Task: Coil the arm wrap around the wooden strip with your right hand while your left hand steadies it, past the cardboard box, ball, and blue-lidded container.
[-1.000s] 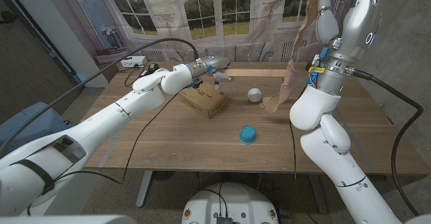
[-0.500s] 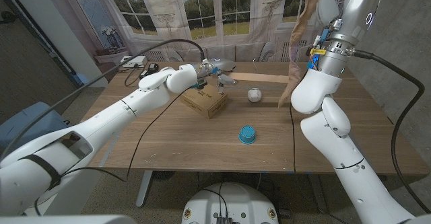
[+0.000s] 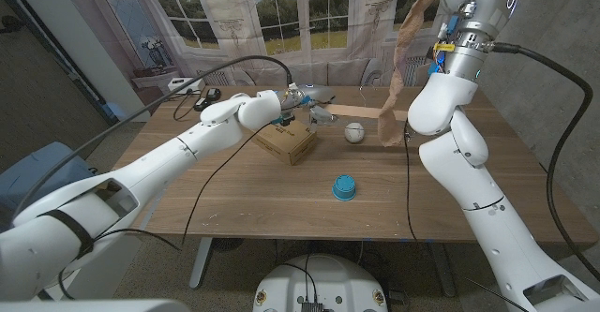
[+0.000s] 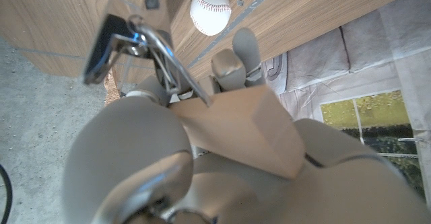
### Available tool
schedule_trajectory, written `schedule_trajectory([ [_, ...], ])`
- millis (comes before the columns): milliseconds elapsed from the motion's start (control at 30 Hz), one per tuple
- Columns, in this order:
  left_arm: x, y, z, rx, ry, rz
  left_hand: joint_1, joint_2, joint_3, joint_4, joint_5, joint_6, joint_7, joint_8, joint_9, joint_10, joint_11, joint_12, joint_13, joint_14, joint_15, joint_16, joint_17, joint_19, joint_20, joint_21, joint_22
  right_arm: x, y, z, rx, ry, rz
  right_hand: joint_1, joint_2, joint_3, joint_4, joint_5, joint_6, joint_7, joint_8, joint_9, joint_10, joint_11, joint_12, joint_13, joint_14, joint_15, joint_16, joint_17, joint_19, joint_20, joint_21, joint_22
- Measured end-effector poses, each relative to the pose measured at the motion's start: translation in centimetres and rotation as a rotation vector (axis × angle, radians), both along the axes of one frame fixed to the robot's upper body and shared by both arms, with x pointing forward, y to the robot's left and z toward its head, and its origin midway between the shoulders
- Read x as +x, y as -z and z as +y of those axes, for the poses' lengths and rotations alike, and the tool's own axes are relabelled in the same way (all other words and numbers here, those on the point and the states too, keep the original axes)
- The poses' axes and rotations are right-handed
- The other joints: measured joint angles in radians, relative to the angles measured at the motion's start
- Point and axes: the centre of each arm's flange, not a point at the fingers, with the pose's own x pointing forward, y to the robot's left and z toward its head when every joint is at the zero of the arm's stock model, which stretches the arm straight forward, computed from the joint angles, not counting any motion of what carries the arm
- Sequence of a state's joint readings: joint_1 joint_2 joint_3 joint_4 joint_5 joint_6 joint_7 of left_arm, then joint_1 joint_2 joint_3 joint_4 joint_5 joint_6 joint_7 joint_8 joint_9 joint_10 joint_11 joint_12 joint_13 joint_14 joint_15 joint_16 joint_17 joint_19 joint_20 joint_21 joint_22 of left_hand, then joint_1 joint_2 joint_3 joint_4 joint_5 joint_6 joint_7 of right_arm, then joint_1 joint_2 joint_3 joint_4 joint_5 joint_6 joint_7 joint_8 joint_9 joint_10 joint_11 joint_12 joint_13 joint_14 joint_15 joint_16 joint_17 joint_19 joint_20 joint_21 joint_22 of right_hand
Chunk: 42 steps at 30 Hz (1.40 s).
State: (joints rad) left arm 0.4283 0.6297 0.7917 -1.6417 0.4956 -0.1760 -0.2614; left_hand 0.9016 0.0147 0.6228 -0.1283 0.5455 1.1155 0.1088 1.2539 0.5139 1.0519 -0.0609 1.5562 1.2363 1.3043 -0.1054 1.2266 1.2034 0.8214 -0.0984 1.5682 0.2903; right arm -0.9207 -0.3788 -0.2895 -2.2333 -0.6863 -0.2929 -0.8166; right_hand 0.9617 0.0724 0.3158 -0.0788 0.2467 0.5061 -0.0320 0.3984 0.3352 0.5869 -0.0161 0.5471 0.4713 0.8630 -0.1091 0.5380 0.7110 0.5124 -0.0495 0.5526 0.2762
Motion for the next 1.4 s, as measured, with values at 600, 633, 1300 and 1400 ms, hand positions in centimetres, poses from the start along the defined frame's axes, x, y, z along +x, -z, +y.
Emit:
schedule_trajectory([
  [600, -2.3, 0.6, -0.9, -0.005, 0.106, 0.044, 0.000, 0.000, 0.000, 0.000, 0.007, -0.001, -0.002, 0.005, -0.007, -0.003, 0.001, 0.000, 0.000, 0.000, 0.000, 0.000, 0.003, 0.000, 0.000, 0.000, 0.000, 2.9, -3.1, -2.9, 0.091, -0.112, 0.158, 0.000, 0.000, 0.000, 0.000, -0.008, 0.000, 0.000, 0.000, 0.005, 0.000, 0.000, 0.011, -0.019, 0.011, -0.007, 0.000, 0.022, 0.000, 0.000, 0.021, -0.002],
  [633, -2.3, 0.6, -0.9, -0.007, 0.109, 0.046, 0.000, 0.000, 0.000, 0.000, 0.007, -0.001, -0.002, 0.007, -0.007, -0.003, 0.001, 0.000, 0.000, 0.000, 0.000, 0.000, 0.003, 0.000, 0.000, 0.000, 0.000, 3.2, -3.2, -3.4, 0.103, -0.130, 0.182, 0.000, 0.000, 0.000, 0.000, -0.008, 0.000, 0.000, 0.000, 0.005, 0.000, 0.000, 0.011, -0.019, 0.011, -0.007, 0.000, 0.023, 0.000, 0.000, 0.023, -0.002],
  [1300, -4.1, 0.2, 0.8, -0.084, 0.123, 0.026, 0.000, 0.000, 0.000, 0.000, 0.007, -0.006, -0.001, 0.008, -0.013, -0.004, -0.002, 0.000, 0.000, 0.000, 0.000, 0.000, -0.002, 0.000, 0.000, 0.000, 0.000, 5.4, 0.4, -10.9, 0.203, -0.374, 0.416, 0.000, 0.000, 0.020, -0.020, -0.019, 0.000, 0.000, 0.000, 0.001, 0.000, 0.000, 0.034, -0.050, 0.041, -0.013, 0.018, 0.051, 0.025, 0.014, 0.055, -0.012],
  [1400, -4.5, -0.2, 1.3, -0.108, 0.124, 0.013, 0.000, 0.000, 0.000, 0.000, 0.007, -0.007, 0.000, 0.008, -0.011, -0.004, -0.002, 0.000, 0.000, 0.000, 0.000, 0.000, -0.002, 0.000, 0.000, 0.000, 0.000, 5.6, 1.5, -11.8, 0.221, -0.400, 0.430, 0.000, 0.000, 0.020, -0.020, -0.026, 0.000, 0.000, 0.000, -0.002, 0.000, 0.000, 0.034, -0.053, 0.041, -0.013, 0.018, 0.053, 0.025, 0.014, 0.058, -0.012],
])
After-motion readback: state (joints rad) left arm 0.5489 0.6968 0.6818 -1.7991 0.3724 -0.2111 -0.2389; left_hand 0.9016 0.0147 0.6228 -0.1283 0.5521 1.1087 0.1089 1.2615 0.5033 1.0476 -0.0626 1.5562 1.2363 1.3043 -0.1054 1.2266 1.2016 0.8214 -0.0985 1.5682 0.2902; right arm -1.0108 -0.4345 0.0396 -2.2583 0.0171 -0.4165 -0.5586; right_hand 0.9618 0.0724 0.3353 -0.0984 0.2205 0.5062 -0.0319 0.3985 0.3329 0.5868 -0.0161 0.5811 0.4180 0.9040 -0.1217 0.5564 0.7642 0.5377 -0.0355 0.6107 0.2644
